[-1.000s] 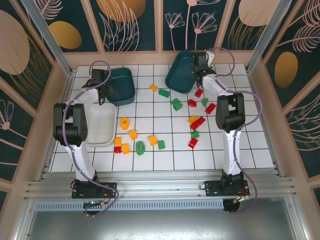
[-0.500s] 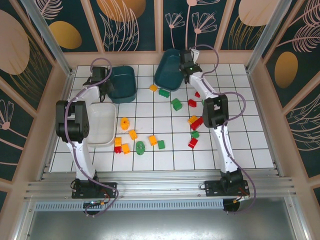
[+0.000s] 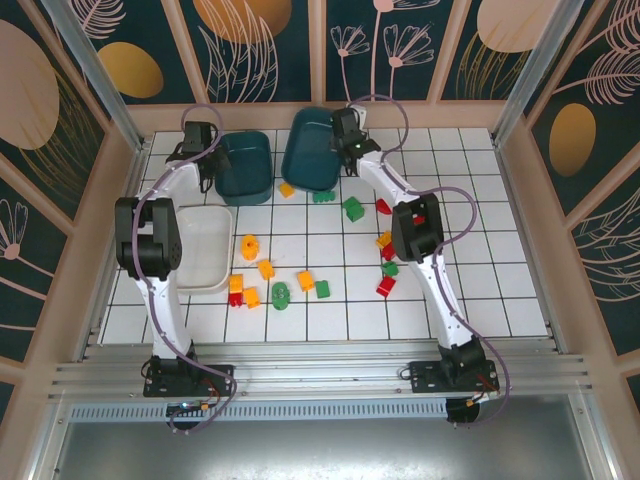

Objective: Sort the legos into containers by color

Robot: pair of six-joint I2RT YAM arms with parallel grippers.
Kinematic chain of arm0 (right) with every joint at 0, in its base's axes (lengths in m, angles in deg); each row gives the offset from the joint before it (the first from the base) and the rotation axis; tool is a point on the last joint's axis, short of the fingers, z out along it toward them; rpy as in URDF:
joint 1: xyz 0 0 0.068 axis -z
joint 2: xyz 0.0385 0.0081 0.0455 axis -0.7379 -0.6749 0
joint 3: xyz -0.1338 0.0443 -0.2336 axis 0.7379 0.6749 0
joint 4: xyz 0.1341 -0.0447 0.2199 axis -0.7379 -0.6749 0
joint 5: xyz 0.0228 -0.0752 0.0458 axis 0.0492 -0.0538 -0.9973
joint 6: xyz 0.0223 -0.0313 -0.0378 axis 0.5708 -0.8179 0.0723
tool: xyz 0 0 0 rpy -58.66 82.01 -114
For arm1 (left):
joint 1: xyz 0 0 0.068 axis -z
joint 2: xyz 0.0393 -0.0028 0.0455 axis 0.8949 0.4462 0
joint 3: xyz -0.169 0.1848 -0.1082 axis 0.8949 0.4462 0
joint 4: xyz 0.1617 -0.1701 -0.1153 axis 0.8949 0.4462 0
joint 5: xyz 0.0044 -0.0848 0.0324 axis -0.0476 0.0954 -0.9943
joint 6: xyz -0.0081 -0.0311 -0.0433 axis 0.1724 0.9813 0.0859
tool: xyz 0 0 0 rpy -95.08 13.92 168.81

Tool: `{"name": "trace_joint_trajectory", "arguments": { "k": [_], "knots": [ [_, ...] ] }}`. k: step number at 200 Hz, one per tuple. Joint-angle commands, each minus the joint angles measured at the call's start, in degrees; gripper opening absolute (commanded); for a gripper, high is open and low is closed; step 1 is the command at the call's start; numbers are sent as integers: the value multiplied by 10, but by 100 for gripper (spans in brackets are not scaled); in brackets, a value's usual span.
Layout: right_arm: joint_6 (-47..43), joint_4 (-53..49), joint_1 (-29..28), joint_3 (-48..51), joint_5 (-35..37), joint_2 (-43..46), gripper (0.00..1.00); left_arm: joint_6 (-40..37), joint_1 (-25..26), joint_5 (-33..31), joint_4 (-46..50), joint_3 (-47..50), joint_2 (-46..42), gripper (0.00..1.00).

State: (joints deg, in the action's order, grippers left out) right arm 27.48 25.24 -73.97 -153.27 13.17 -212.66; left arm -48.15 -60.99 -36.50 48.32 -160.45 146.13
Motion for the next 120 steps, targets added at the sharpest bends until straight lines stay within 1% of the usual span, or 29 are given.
{"name": "trace_joint_trajectory", "arguments": {
  "k": [1,20,43,58,75,88,101,110,113,120],
  "knots": [
    [-7,-1,-14,105,-21,48,0,-2,-3,29,-2,-18,26,0],
    [-2,30,-17,202,-44,99,0,-6,-1,39,-12,-12,33,0],
    [-16,38,-25,262,-50,142,0,-6,0,59,-26,3,39,0],
    [-24,40,-29,289,-42,171,0,-15,5,60,-26,6,42,0],
    [-12,58,-16,316,-59,200,0,-21,6,42,-24,13,32,0],
    [-10,67,-3,324,-54,215,0,-22,6,36,-27,20,15,0],
    [-10,71,10,321,-53,222,0,-26,6,44,-25,19,-5,0],
    [-5,69,20,317,-58,222,0,-29,5,33,-19,17,-20,0],
    [-4,69,22,315,-60,222,0,-29,6,26,-17,17,-25,4],
    [-2,71,27,315,-60,225,0,-30,6,7,-16,21,-38,17]
  ]
}}
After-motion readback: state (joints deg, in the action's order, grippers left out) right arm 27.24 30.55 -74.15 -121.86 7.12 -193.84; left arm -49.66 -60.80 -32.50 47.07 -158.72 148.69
